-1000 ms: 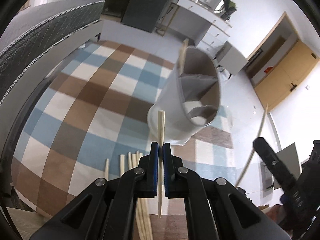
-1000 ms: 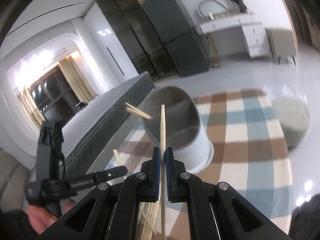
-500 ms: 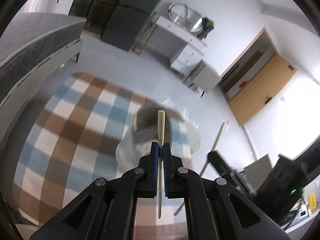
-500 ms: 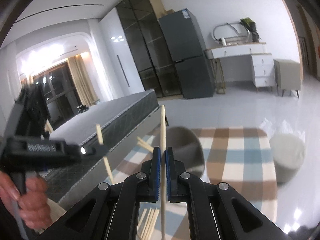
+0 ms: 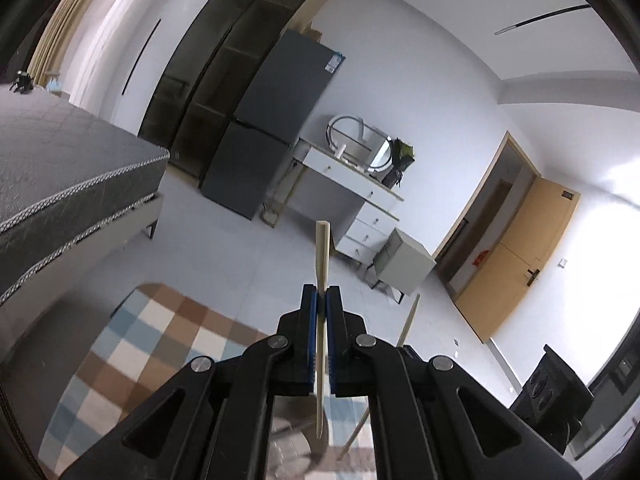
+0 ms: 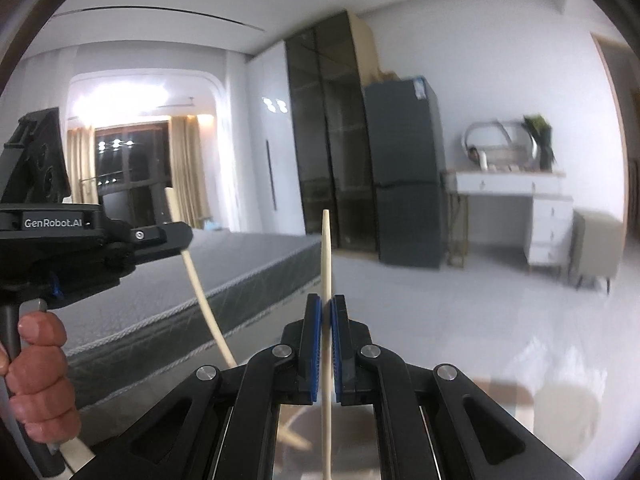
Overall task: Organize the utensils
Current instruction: 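Raise both held chopsticks above the grey holder and open both tools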
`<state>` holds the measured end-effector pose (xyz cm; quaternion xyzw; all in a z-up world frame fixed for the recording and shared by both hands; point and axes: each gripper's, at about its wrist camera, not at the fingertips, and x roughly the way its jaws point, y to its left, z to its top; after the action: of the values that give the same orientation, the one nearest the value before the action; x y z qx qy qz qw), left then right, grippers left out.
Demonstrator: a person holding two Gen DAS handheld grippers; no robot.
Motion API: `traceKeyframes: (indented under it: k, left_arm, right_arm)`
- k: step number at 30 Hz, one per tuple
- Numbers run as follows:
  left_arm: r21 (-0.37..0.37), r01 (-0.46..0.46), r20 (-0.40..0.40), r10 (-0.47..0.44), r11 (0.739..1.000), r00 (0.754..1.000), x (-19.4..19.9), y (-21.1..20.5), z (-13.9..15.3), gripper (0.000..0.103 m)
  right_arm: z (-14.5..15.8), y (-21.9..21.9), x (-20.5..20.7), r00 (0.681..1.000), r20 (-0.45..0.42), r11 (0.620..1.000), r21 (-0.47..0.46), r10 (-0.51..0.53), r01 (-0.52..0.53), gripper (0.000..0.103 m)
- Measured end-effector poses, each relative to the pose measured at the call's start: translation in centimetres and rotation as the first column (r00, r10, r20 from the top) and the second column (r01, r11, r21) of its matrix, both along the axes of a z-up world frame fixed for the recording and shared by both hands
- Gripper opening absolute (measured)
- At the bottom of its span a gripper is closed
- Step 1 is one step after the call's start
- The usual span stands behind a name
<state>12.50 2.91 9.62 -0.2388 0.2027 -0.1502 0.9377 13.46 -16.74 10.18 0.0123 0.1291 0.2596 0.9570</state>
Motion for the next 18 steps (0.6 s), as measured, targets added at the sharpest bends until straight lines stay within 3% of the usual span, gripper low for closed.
traceKeyframes:
  k: [7,18]
  left_arm:
    - [-0.009,-0.028,-0.009,0.028,1.000,1.000,2.6,0.6,-2.7,0.000]
    - [0.075,-0.020,-0.047,0.024,0.997,0.999,3.8,-0.9,-4.9,0.000]
  right_arm:
    - [-2.2,0.6,3.3,1.000,0.023,0.998,0.062,-0.001,0.000,0.004]
    - [-5.3,-0.2,5.2,0.998,-0.046,0.988,0.140,-0.052,0.058,0.004]
